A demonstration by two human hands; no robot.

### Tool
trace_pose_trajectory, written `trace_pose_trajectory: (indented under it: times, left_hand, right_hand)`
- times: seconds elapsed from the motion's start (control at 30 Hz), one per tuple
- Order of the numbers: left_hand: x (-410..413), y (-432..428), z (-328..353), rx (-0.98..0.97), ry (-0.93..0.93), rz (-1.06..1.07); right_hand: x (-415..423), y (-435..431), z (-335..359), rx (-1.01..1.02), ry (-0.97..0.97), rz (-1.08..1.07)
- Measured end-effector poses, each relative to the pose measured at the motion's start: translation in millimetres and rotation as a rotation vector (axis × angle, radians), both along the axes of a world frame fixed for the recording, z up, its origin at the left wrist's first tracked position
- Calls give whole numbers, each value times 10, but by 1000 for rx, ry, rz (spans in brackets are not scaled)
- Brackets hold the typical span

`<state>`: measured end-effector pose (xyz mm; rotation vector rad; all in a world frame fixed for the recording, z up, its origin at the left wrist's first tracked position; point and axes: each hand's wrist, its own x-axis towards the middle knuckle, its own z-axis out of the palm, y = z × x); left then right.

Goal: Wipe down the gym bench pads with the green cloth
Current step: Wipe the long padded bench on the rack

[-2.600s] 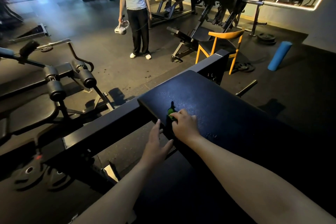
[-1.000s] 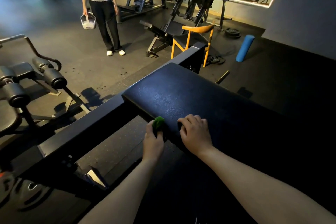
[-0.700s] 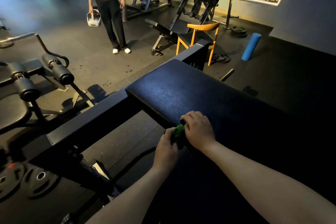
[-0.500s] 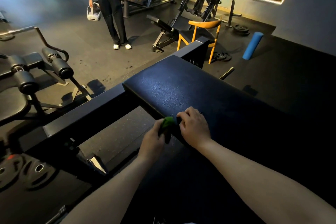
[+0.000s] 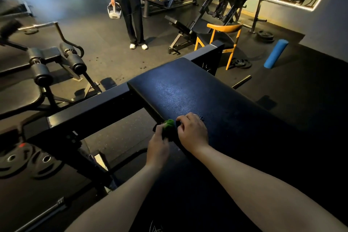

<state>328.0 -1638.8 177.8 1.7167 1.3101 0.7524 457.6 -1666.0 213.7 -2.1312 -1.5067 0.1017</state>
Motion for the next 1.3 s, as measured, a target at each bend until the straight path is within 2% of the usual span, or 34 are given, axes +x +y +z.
trace_pose_trajectory:
  times: [0.23, 0.4, 0.6, 1.0, 1.07, 1.2, 1.3]
  left_hand:
    - [-71, -200, -5, 108, 14, -101]
    - [12, 83, 39, 10, -63, 153]
    - [218, 99, 59, -134, -93, 225]
    - [92, -606, 72, -116, 61, 67]
    - [87, -553, 105, -124, 27, 101]
    - [186, -251, 153, -161, -156, 257]
    - [268, -175, 137, -245, -202, 269]
  right_hand:
    - [108, -131, -43, 33, 38, 140]
    - [100, -139, -74, 69, 69, 131]
    - [117, -148, -63, 58, 99, 125]
    - [102, -300, -34, 21, 107, 189]
    - [107, -316, -43, 34, 104, 184]
    - [102, -303, -54, 48, 111, 164]
    - [114, -292, -71, 49, 127, 152]
